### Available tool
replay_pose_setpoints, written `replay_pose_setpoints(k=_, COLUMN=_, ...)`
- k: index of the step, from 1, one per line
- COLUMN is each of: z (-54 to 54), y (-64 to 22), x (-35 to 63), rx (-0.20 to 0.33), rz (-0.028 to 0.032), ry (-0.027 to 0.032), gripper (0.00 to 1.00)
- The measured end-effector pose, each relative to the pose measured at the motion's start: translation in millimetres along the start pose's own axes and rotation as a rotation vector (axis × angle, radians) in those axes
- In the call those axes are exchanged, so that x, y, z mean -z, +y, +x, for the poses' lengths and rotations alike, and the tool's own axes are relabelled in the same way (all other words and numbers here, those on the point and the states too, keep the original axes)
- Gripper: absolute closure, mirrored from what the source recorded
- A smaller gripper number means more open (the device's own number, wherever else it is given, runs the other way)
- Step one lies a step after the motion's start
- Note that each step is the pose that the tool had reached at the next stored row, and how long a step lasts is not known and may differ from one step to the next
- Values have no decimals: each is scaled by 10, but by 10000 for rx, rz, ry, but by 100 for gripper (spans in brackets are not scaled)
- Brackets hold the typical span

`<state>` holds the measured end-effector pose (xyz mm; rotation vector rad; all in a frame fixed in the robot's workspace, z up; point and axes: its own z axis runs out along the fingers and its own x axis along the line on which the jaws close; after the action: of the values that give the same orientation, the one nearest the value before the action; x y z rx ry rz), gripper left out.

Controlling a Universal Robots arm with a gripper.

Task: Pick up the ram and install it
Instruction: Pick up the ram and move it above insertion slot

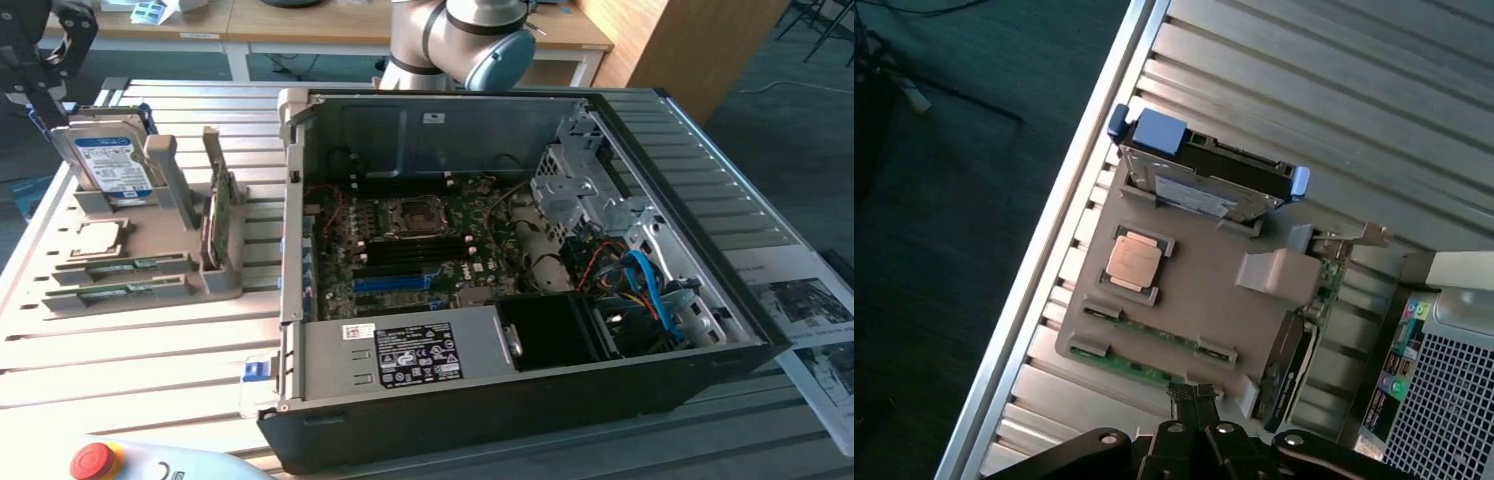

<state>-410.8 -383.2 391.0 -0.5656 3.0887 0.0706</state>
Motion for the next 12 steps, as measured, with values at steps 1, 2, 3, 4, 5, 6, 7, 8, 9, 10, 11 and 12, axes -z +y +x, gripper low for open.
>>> replay_pose_setpoints(k=1, z=0, y=0, x=0, rx=119, rz=-1, ry=5, gripper=89)
replay_pose_setpoints(k=2, z=0, y=0, x=0, rx=252, rz=-2, ry=11, gripper=89)
replay_pose_setpoints(k=3, z=0, y=0, x=0, rx=379, rz=-3, ry=17, gripper=89)
replay_pose_setpoints(k=4, z=0, y=0, x=0, rx=511, rz=-5, ry=23, gripper=89)
replay_pose_setpoints(k=5, z=0, y=0, x=0, rx=651, rz=-6, ry=29, gripper=89)
replay_pose_setpoints(k=6, z=0, y=0, x=0, rx=786, rz=-7, ry=35, gripper=89)
replay_pose_setpoints(k=7, z=0, y=0, x=0, rx=942, rz=-8, ry=42, gripper=89)
replay_pose_setpoints(k=8, z=0, y=0, x=0, rx=1090, rz=-10, ry=48, gripper=89)
replay_pose_setpoints(k=9, z=0, y=0, x=0, rx=1240, rz=-11, ry=54, gripper=89)
replay_pose_setpoints(k=10, z=0, y=0, x=0, rx=1391, rz=-12, ry=61, gripper=89)
replay_pose_setpoints(k=11, z=0, y=0, x=0, rx=1543, rz=-14, ry=68, gripper=89)
replay_pose_setpoints(k=12, z=0, y=0, x=0, rx=1697, rz=-15, ry=75, gripper=89)
